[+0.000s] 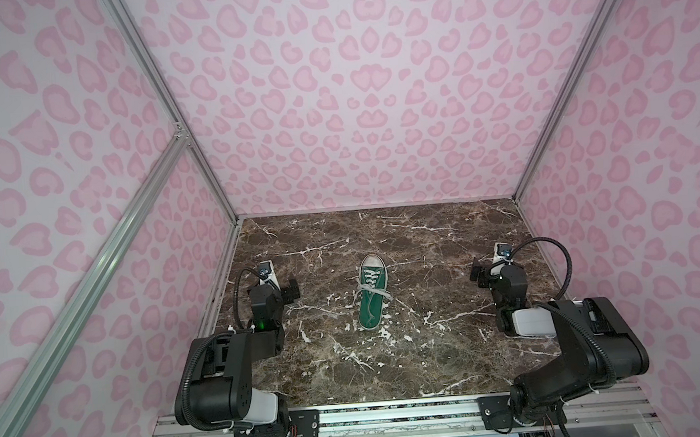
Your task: Tie the shoes
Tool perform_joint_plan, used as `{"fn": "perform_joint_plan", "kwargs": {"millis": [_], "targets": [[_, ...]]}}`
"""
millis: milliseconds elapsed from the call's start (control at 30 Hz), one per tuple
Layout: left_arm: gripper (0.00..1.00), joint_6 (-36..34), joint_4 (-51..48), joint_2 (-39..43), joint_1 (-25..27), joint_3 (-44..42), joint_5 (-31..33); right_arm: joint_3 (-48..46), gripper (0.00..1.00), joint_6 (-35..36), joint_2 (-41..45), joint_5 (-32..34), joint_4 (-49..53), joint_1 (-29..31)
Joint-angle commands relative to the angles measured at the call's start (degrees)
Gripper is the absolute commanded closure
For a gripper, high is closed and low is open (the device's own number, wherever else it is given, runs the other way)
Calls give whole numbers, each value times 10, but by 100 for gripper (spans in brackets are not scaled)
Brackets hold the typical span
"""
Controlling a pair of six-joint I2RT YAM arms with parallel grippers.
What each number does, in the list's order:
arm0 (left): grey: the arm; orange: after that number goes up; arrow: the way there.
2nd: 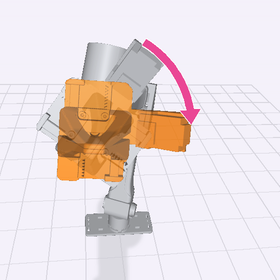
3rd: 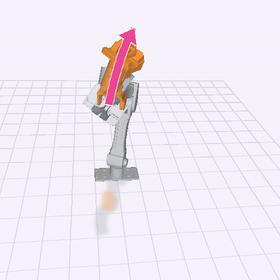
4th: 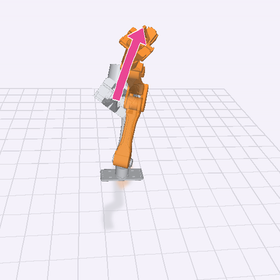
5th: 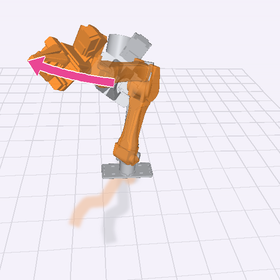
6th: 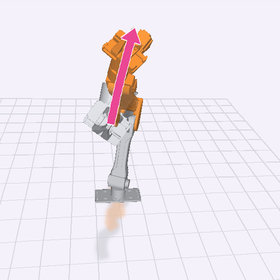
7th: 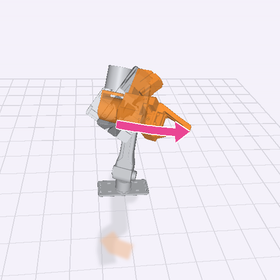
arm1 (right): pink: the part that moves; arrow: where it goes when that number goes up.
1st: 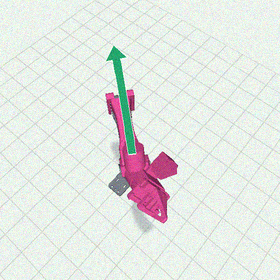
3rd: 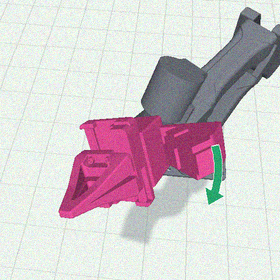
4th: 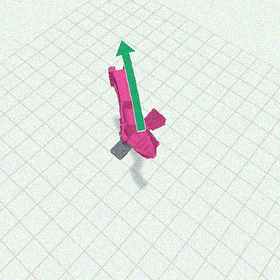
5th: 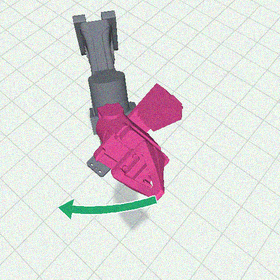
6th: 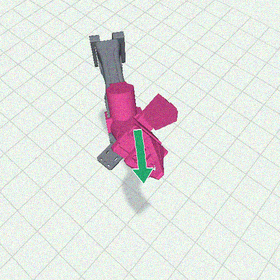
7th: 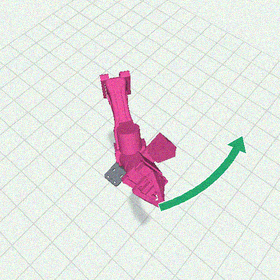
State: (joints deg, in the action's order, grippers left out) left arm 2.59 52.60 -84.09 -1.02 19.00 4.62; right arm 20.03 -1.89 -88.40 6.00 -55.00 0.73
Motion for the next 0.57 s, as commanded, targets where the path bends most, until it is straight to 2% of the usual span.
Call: {"fn": "perform_joint_plan", "kwargs": {"millis": [0,533], "targets": [[3,5,20,-1,0,5,1,4,0,7,3,-3,17,1],[3,2,18,1,1,4,-2,3,0,7,3,-5,13,1]]}}
